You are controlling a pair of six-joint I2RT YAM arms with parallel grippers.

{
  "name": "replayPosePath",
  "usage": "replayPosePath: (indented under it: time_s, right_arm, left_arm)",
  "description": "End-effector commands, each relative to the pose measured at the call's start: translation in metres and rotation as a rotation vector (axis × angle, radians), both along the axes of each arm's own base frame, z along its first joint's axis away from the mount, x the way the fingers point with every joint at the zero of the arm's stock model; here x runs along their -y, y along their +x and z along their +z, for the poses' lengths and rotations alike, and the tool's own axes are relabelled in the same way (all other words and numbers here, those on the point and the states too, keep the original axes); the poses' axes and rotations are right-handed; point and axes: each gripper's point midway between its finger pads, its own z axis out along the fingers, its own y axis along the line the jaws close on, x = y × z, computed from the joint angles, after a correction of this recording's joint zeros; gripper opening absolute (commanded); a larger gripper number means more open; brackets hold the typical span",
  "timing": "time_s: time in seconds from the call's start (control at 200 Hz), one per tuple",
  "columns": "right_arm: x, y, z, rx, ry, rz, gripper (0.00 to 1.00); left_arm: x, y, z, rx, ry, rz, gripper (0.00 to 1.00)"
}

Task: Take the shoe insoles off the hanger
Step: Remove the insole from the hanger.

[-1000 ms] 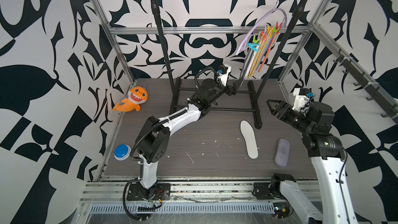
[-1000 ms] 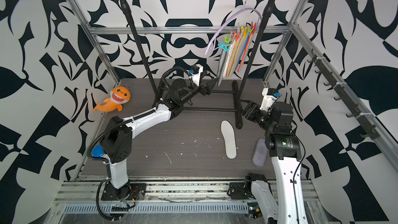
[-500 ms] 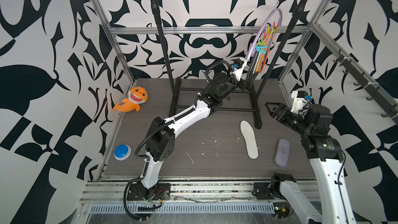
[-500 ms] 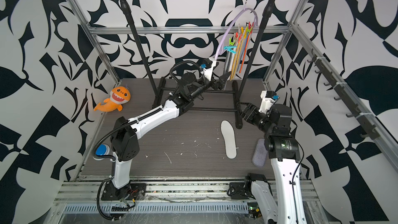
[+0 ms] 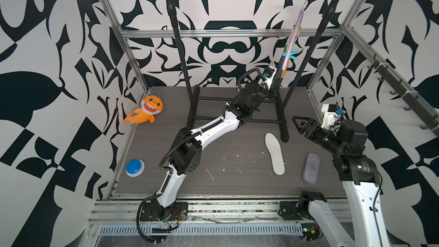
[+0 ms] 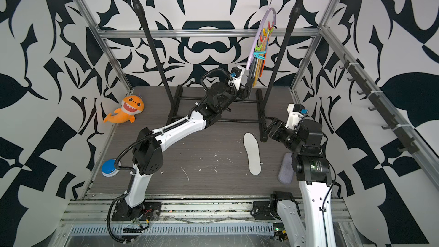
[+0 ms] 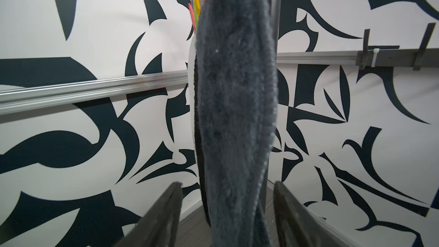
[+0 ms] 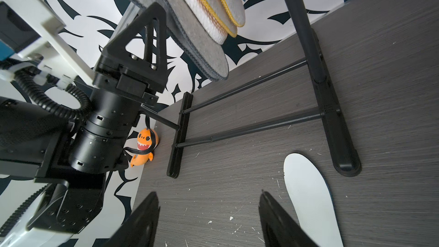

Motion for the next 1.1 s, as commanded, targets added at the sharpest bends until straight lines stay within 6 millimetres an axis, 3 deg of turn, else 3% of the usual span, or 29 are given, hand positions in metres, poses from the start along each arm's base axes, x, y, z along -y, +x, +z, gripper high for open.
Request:
replayPosePath:
  time_s: [0.0, 0.42, 0.75, 1.095]
  right_arm:
    - [-0.002, 0.000, 0.006, 0.027, 0.005, 0.013, 0.69]
    - [-0.002, -0.001, 0.009, 0.036, 0.003, 0.016, 0.69]
    - [-0.003, -0.004, 0.019, 0.058, 0.000, 0.019, 0.69]
    - [-0.003, -0.005, 0.023, 0.066, -0.002, 0.018, 0.69]
  left_arm:
    - [-0.007, -0.001, 0.017, 0.014, -0.055, -0.001, 0.62]
    - [-0.011, 0.011, 0.015, -0.008, -0.048, 0.032, 0.52]
    - [-0.015, 0.034, -0.022, -0.053, 0.027, 0.154, 0.49]
    - [-0.011, 0.051, -0.058, -0.123, 0.068, 0.130, 0.47]
